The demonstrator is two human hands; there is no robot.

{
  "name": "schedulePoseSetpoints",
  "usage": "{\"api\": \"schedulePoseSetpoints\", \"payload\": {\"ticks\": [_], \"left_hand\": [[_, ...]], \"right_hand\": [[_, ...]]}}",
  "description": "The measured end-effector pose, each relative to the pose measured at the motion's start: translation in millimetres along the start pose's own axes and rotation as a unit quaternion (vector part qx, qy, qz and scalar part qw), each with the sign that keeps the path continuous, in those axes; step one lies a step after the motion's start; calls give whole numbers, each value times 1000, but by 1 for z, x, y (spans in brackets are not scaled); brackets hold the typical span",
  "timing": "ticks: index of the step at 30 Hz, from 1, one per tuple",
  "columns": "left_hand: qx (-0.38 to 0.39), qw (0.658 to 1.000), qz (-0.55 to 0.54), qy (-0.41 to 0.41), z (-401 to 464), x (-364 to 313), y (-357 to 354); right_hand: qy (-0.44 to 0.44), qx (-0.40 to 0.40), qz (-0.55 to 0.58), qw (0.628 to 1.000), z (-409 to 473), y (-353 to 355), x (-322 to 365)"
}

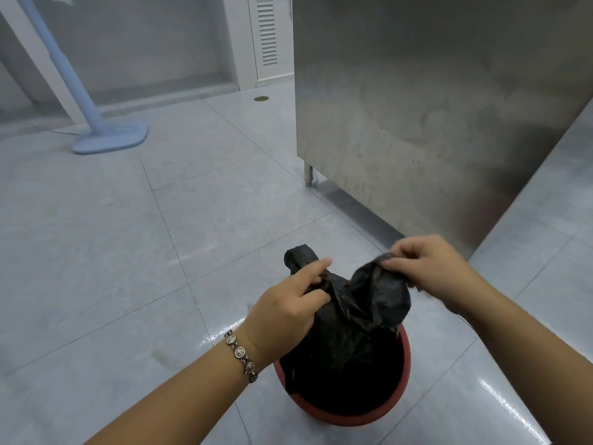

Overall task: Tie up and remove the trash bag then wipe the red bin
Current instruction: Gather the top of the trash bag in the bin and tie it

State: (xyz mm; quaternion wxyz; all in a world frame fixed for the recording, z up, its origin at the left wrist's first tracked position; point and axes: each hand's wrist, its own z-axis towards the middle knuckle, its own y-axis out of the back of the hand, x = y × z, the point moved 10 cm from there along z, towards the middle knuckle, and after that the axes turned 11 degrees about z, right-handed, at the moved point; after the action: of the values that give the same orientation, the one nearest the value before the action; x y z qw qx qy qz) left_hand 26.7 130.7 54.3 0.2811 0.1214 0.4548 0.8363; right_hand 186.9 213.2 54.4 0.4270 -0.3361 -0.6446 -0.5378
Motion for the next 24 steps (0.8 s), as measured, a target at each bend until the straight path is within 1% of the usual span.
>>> {"api": "schedulePoseSetpoints", "payload": {"ticks": [2, 4, 6, 7, 9, 10, 13, 15, 18, 21, 24], "left_hand": [[15, 999, -27, 14, 8, -3, -8], [27, 998, -52, 23, 15, -5, -14], [23, 997, -72, 29, 19, -4, -14], [17, 996, -79, 33, 20, -2, -12], [6, 997, -70, 42, 20, 6, -9], [1, 997, -60, 48, 20, 10, -8], [-20, 998, -43, 48, 19, 8, -3], [-33, 998, -42, 19, 22, -8, 0], [-34, 997, -12, -70, 27, -36, 2], [-20, 989, 53, -137, 30, -42, 1], [20, 986, 89, -141, 30, -36, -1]], "right_hand": [[61, 15, -31, 998, -1, -24, 29], [117, 67, -90, 987, -8, -58, 45], [147, 100, -88, 980, -15, -69, 43], [141, 108, -53, 983, -16, -65, 35], [100, 129, 25, 986, -18, -51, 9], [79, 143, 44, 986, -19, -46, -6], [47, 220, 17, 974, -26, -59, -40], [60, 269, 7, 961, -29, -84, -39], [83, 303, 65, 947, -29, -116, -18], [82, 289, 81, 950, -24, -127, -10], [74, 254, 41, 963, -22, -128, -9]]}}
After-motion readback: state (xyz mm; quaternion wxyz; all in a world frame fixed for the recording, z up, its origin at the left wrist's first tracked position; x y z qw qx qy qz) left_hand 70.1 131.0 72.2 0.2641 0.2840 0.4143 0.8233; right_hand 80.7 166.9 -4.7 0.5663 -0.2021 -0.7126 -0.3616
